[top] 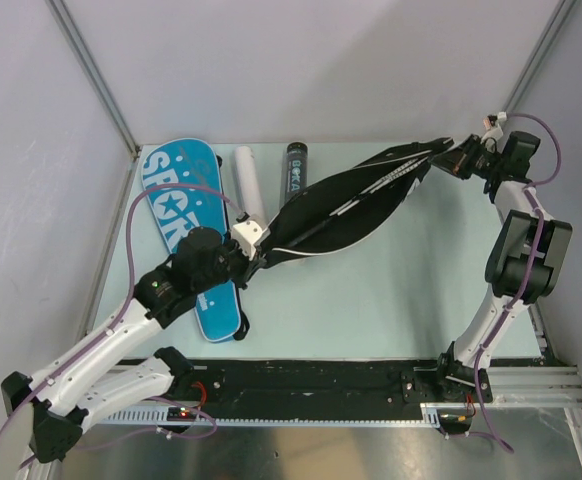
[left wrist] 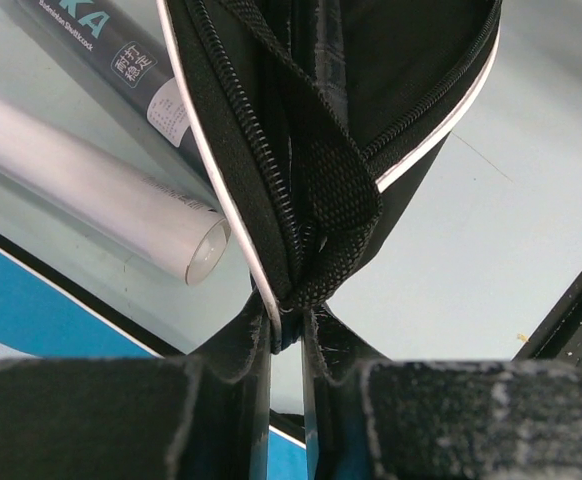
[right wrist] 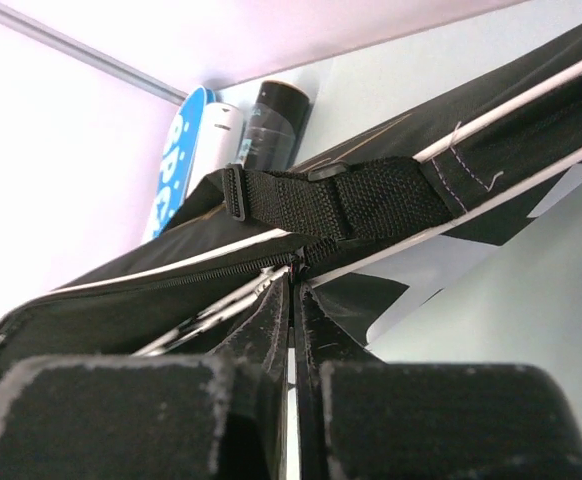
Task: Pack up the badminton gear
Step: Zip the racket bag at the center of the board.
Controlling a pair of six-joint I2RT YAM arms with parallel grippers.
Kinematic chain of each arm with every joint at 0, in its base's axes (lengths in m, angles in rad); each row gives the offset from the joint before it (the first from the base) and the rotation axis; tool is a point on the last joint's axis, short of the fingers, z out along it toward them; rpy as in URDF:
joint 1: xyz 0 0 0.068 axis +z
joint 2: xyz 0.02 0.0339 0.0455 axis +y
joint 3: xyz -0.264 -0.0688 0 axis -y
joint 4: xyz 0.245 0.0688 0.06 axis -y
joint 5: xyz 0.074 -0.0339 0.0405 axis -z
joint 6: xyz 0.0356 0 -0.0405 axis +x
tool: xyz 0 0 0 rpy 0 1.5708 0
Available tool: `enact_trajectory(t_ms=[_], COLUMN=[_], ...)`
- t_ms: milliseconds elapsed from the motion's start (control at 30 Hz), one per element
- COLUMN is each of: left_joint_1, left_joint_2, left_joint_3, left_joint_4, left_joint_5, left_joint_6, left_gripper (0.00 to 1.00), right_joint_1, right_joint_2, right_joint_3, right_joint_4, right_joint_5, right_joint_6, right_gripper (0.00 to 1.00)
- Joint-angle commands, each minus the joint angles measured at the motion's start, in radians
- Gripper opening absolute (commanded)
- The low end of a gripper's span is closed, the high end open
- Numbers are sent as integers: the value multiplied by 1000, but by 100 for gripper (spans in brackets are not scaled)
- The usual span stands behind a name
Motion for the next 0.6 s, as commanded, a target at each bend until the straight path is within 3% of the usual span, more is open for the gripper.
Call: enact_trajectory(t_ms=[0, 333, 567], left_joint_1=[2, 2, 2], left_joint_2=[-7, -24, 10], left_joint_3=[24, -26, 1], left_joint_4=[164, 171, 173], left_joint_5=[-26, -87, -77], left_joint_6=[24, 64, 44], left_gripper=[0, 0, 0], right_joint_1=[43, -12, 22], right_joint_2=[-71, 1, -35], right_joint_3=[-4, 94, 30], right_joint_4=[64, 118, 132], right_joint_5=[-199, -181, -163], right_joint_6=[239, 630, 656], right_gripper=[0, 0, 0])
